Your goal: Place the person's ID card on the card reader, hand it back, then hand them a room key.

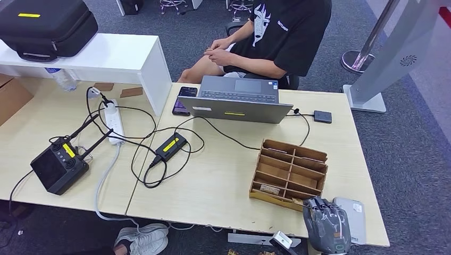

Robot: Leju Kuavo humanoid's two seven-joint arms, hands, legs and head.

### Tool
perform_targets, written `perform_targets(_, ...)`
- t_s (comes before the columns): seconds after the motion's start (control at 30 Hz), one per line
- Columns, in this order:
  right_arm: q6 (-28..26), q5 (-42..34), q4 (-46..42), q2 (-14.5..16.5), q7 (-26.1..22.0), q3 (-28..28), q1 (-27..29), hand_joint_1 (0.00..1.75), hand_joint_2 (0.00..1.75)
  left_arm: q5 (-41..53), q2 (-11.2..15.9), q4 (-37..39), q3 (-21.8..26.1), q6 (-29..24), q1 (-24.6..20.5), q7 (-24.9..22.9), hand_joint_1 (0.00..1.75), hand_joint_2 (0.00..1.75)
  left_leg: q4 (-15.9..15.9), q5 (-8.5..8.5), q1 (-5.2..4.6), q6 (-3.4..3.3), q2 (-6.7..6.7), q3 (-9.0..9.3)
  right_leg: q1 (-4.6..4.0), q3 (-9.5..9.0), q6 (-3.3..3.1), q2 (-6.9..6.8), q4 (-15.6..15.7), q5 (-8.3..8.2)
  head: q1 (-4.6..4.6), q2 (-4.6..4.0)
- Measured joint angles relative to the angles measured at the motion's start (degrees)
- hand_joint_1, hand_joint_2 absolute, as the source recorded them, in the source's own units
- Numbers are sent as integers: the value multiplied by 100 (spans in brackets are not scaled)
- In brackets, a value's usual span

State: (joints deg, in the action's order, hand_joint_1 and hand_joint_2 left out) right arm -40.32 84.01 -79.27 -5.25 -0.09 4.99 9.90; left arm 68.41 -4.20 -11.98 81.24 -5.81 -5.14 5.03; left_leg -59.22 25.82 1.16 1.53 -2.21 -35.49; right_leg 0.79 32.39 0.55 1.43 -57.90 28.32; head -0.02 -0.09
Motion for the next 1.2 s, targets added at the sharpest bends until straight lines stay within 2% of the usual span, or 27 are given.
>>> perform_targets(0.27, -5, 33, 126, 5, 0, -34, -68, 175, 175, 2, 0, 0, 0, 2, 0, 0, 0, 175, 0, 0, 0, 0, 0, 12, 0, -5, 0, 0, 1, 0, 0, 0)
perform_targets(0.47, -5, 13, -149, 130, -330, -239, -2, 175, 175, 0, 0, 0, 0, 1, 2, 0, 0, 175, -1, 0, -1, 0, -1, 13, 1, -10, 0, -1, 0, -1, -1, 0)
perform_targets(0.8, -3, -219, -1321, 662, -1377, -831, 201, 175, 175, -13, 0, 0, 0, -4, 2, 0, 0, 175, 0, 1, 1, 1, 4, 11, -1, -10, -4, 5, -1, 3, -1, 0)
perform_targets(1.0, 0, -659, -2020, 1148, -2452, -1257, 266, 175, 175, -38, 0, 0, 0, -9, 3, 0, 0, 175, 1, 1, 1, 1, 6, 11, -1, -9, -5, 6, -1, 4, -1, 0)
perform_targets(1.13, 3, -1270, -2410, 1568, -3330, -1526, 253, 175, 175, -39, 0, 0, 0, -11, 3, -1, 0, 175, 2, 1, 1, 1, 7, 11, -1, -11, -5, 6, -2, 4, 0, 0)
perform_targets(1.2, 8, -1451, -2466, 1660, -3299, -1529, 151, 175, 175, -3, 0, 0, -1, -3, 2, -2, 0, 175, 4, 0, 1, 1, 12, 9, -2, -12, -6, 9, -3, 3, -1, 0)
